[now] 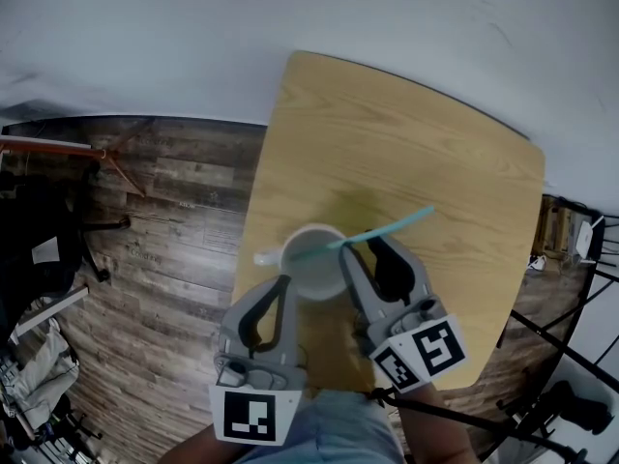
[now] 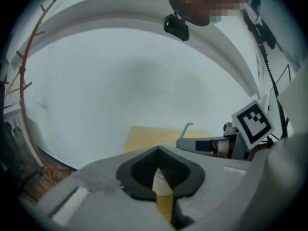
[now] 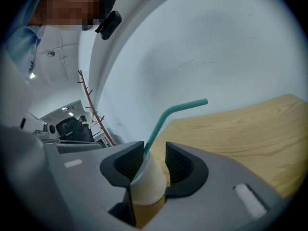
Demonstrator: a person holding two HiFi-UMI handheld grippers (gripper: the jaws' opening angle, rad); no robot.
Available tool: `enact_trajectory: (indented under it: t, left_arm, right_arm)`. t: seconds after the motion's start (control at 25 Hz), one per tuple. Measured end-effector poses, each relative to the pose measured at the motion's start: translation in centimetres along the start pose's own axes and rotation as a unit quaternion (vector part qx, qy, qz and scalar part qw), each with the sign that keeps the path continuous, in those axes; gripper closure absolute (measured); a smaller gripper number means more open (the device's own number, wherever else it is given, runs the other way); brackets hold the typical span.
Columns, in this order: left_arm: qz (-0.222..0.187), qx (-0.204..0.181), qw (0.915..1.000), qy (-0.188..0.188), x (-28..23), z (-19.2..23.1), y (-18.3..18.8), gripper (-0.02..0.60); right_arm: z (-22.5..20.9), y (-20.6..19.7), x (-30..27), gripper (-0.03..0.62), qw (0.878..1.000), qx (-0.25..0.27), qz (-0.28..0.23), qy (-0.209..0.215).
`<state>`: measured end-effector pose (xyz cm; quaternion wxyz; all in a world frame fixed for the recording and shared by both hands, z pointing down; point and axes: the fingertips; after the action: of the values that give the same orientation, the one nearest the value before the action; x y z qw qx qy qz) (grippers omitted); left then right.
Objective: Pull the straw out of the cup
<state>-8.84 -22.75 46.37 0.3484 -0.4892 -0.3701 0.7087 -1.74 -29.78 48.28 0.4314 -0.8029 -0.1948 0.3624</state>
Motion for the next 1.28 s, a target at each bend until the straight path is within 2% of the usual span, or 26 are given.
enact_trajectory:
  t: [0.32,0.6,0.84,1.28]
  left_arm:
    - [0.000,0.003,1.0000,0.000,-0.2,0.4,-0.1,0.563]
    - [0.000,0.004,1.0000,0.001,-0.1,0.8,-0.2,0.563]
    - [-0.002,0.006,1.0000,0.000,0.0,0.9,-0.1,0.563]
    - [-0.012,0.000,0.9999,0.001,0.9,0.7,0.4,0.563]
  right_arm:
    - [0.3,0.4,-0.5,0.418,0.999,-0.029,-0.008,0.027]
    - [0.5,0.2,-0.7,0.422,0.999,-0.029,-0.006,0.023]
    - [0.4,0.6,-0.6,0.484,1.000,-0.021,-0.012,0.016]
    - [1.2,1.3,0.5,0.550,1.000,-0.007,-0.025,0.011]
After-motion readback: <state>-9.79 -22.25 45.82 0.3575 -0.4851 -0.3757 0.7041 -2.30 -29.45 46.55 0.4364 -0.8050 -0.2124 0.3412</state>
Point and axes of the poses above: the fingertips, and each gripper's own axes: x backward along the fingers, z to its left, y out of its top, and after that the axes turned 9 degrees about -y, right-handed
